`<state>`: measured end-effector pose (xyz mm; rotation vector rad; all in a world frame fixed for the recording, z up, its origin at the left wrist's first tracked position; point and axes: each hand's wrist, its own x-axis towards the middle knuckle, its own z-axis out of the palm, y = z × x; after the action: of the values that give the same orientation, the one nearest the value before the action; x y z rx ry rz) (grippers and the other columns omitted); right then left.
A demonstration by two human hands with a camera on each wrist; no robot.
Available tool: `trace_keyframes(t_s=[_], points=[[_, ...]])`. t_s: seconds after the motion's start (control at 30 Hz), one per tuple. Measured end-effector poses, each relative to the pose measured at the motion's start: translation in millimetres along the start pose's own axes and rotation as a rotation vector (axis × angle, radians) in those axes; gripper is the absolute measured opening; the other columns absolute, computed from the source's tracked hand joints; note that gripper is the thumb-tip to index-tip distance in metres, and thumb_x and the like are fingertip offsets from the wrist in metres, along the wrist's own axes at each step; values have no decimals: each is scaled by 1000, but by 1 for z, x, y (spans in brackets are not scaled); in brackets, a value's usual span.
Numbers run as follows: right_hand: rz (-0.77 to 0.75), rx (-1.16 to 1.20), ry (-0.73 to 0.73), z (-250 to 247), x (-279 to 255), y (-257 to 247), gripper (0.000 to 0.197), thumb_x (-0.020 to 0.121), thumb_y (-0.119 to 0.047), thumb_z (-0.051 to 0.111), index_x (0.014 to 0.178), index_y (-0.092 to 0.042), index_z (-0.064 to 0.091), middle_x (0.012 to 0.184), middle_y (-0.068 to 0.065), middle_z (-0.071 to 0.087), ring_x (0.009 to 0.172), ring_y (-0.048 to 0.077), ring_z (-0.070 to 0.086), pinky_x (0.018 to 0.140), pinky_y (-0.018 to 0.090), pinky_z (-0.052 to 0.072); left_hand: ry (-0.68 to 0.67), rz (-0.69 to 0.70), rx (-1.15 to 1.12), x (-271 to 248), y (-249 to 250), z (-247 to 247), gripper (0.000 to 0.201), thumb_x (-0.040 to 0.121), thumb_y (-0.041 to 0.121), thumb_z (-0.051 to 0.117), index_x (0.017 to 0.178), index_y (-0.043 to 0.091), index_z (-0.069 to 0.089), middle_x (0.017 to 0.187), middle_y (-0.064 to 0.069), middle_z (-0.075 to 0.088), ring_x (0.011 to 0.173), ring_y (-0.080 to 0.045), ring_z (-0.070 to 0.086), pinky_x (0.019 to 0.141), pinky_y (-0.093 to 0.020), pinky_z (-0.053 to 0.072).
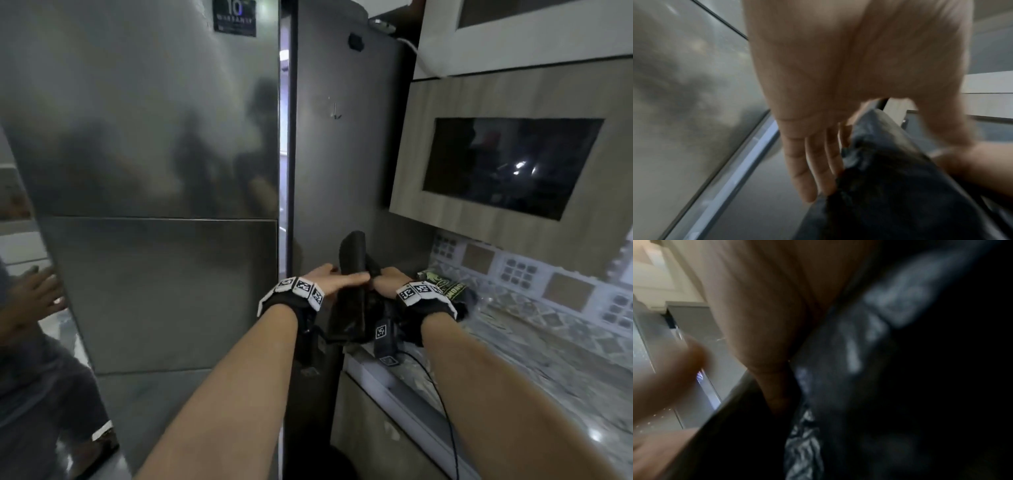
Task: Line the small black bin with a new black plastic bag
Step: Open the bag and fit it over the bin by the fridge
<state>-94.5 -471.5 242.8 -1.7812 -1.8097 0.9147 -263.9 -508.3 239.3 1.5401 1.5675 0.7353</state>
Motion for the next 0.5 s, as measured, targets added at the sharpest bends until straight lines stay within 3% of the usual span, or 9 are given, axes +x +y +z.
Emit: trace_keyframes(t_s=[0.1,0.2,0.3,0.37,0.43,0.5], points=[[1,88,-60,6,4,-8,36,71,-21,75,105,-9,71,103,10,73,95,28,67,95,38,51,142,61,155,14,-2,2,48,66,31,75,108,12,65,109,-13,72,102,-31,67,90,-37,54],[16,132,-48,-3,3,-1,40,68,-19,80,105,-8,72,106,11,73,96,28,69,98,40,50,399,32,175,9,-14,-10,19,77,19,62,92,6,64,102,-19,71,96,-34,67,75,-30,50],[109,141,13,-21,1,11,67,71,-24,80,130,-5,55,128,11,62,113,31,60,97,34,46,565,-53,273,6,-25,-28,29,82,10,54,110,3,56,113,-21,64,104,-40,62,84,-39,51],[160,138,61,-27,-1,16,74,72,-28,80,135,-6,50,135,10,57,120,32,56,101,35,44,658,-24,319,2,-25,-32,37,81,9,57,118,7,51,117,-16,60,106,-38,61,87,-42,50],[161,112,70,-24,-3,15,63,74,-28,77,128,-3,56,127,10,62,115,31,59,99,34,45,679,100,260,2,-19,-27,26,80,18,60,106,18,57,109,-9,66,100,-33,66,87,-39,54],[121,143,57,-14,-7,5,51,75,-29,76,117,-3,64,112,10,69,99,28,65,91,33,49,490,188,123,7,-8,-15,24,74,40,67,91,24,64,96,-3,73,91,-26,70,85,-37,56]])
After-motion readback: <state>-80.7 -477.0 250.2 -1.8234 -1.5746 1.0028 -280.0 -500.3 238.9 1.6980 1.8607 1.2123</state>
